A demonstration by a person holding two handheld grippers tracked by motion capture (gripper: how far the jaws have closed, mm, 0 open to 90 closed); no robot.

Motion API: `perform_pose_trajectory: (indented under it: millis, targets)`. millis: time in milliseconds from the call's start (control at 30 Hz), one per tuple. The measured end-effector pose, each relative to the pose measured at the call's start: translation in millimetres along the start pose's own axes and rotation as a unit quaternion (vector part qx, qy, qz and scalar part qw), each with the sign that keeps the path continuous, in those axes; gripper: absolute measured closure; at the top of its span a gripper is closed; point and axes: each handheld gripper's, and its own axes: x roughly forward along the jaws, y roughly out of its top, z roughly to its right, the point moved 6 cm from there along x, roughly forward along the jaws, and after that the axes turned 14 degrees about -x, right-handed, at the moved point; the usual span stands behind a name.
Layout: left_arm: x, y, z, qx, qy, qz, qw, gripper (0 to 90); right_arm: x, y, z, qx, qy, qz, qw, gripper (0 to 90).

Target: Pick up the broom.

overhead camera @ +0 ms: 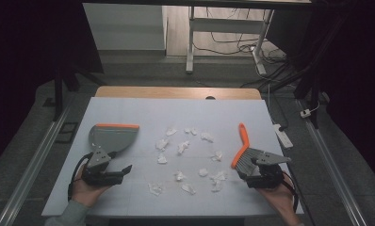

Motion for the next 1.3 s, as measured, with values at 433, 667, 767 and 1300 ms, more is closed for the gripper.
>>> perform_pose_trajectory:
  millis: [433, 667, 767, 1300]
  targets:
    - [1.2, 1.5, 0.7, 0.001, 0.001, 0.003, 1.0000, 21.5, -7.2, 17.0, 8.4, -0.003, -0.021, -0.013, 0.9997, 22.9]
    - [2.2, 2.2, 1.2, 0.003, 0.002, 0.003, 1.0000, 21.6, -3.7, 37.1, 25.6, 0.016, -0.030, -0.033, 0.9989, 23.1]
    - [2.4, 2.1, 1.6, 0.004, 0.002, 0.002, 1.0000, 21.6, 0.8, 47.6, 33.4, 0.021, -0.034, -0.043, 0.9983, 23.4]
    - [3.9, 1.3, 1.5, 0.006, 0.007, 0.000, 1.0000, 21.6, 33.1, 58.9, 86.1, 0.110, -0.042, -0.147, 0.9820, 28.0]
